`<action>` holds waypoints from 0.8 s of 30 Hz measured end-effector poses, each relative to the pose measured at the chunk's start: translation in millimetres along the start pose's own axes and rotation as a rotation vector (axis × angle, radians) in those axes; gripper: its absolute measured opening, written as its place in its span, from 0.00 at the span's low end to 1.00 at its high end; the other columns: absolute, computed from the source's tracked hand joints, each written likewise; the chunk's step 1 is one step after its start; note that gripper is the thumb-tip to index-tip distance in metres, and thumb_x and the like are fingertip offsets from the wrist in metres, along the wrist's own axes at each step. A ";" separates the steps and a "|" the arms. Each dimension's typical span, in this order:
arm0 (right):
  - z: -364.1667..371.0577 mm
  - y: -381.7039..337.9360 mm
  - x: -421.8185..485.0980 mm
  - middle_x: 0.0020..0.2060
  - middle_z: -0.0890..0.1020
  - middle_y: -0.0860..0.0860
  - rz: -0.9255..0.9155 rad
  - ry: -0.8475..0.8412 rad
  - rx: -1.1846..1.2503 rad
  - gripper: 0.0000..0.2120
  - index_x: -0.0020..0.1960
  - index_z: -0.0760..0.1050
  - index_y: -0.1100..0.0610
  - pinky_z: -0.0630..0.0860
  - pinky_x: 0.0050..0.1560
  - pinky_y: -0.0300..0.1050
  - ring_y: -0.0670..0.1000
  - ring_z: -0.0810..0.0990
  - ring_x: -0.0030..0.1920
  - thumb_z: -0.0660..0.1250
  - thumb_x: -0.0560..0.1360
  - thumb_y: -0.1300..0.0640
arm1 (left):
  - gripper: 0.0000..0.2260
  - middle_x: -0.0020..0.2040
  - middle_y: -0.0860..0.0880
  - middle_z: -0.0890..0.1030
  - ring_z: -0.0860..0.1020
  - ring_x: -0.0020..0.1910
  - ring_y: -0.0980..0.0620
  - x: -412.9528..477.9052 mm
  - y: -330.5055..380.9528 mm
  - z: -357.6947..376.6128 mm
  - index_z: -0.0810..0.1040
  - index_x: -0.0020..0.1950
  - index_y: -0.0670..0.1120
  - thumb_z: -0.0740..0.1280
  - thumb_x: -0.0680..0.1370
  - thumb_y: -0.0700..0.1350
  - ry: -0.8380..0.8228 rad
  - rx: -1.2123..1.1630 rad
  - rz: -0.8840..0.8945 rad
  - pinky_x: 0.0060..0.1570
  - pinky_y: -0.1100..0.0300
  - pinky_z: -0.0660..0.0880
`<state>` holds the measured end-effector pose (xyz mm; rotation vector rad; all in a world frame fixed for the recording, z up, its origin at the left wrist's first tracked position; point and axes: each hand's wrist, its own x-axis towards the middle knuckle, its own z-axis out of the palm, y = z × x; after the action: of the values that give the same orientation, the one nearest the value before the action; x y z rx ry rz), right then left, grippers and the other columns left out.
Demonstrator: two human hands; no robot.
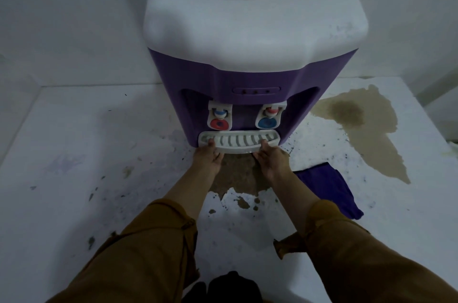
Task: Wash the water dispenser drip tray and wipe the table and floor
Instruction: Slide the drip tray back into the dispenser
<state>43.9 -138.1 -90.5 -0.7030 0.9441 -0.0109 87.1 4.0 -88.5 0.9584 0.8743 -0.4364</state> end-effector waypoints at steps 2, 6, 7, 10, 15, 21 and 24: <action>5.3 -3.4 -3.3 0.46 0.81 0.56 0.022 0.069 -0.008 0.12 0.60 0.72 0.62 0.79 0.47 0.46 0.52 0.81 0.43 0.65 0.76 0.66 | 0.16 0.31 0.45 0.69 0.78 0.38 0.57 0.4 -0.9 0.6 0.69 0.66 0.37 0.60 0.81 0.43 0.001 0.004 0.004 0.47 0.62 0.76; 12.6 -7.2 -6.3 0.51 0.79 0.58 0.049 0.121 -0.039 0.18 0.65 0.69 0.63 0.79 0.49 0.48 0.54 0.80 0.46 0.65 0.76 0.66 | 0.12 0.32 0.47 0.66 0.65 0.28 0.55 -0.7 -1.1 2.8 0.71 0.63 0.41 0.61 0.81 0.43 0.021 0.009 0.006 0.47 0.61 0.75; 12.5 -7.1 -6.7 0.48 0.79 0.57 0.054 0.112 -0.045 0.18 0.65 0.69 0.63 0.78 0.48 0.47 0.53 0.80 0.44 0.65 0.76 0.66 | 0.10 0.33 0.47 0.68 0.66 0.29 0.55 0.1 -1.0 2.5 0.72 0.59 0.41 0.61 0.80 0.43 0.017 0.000 -0.001 0.48 0.60 0.74; 9.2 -7.9 -6.4 0.46 0.79 0.56 0.082 0.067 -0.043 0.18 0.66 0.70 0.62 0.78 0.43 0.46 0.52 0.80 0.43 0.64 0.76 0.66 | 0.08 0.29 0.48 0.66 0.65 0.22 0.57 -0.2 0.6 -0.5 0.71 0.42 0.40 0.61 0.80 0.41 -0.017 -0.049 -0.025 0.35 0.62 0.69; 6.0 -6.8 -4.6 0.50 0.80 0.57 0.081 0.049 -0.003 0.15 0.63 0.71 0.61 0.78 0.44 0.47 0.53 0.80 0.45 0.65 0.76 0.66 | 0.03 0.34 0.46 0.70 0.66 0.30 0.55 4.1 -0.4 1.4 0.72 0.50 0.40 0.61 0.80 0.40 -0.005 -0.025 -0.031 0.45 0.59 0.74; 4.7 -12.3 -7.9 0.56 0.79 0.58 0.106 0.062 -0.107 0.17 0.62 0.71 0.63 0.76 0.55 0.46 0.53 0.79 0.50 0.68 0.74 0.65 | 0.20 0.65 0.39 0.74 0.71 0.67 0.43 -2.4 -4.1 7.5 0.67 0.71 0.39 0.62 0.80 0.42 0.041 -0.028 0.021 0.64 0.49 0.72; 6.0 -12.9 -11.3 0.57 0.78 0.59 0.097 0.080 -0.083 0.21 0.64 0.71 0.64 0.76 0.54 0.47 0.56 0.79 0.55 0.70 0.72 0.66 | 0.20 0.66 0.39 0.73 0.74 0.65 0.43 -6.8 -6.1 9.3 0.66 0.70 0.38 0.64 0.79 0.40 0.057 -0.037 0.065 0.62 0.50 0.73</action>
<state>45.3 -141.5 -72.7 -0.7369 1.0594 0.0862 83.2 -7.4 -83.6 0.9662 0.8970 -0.3379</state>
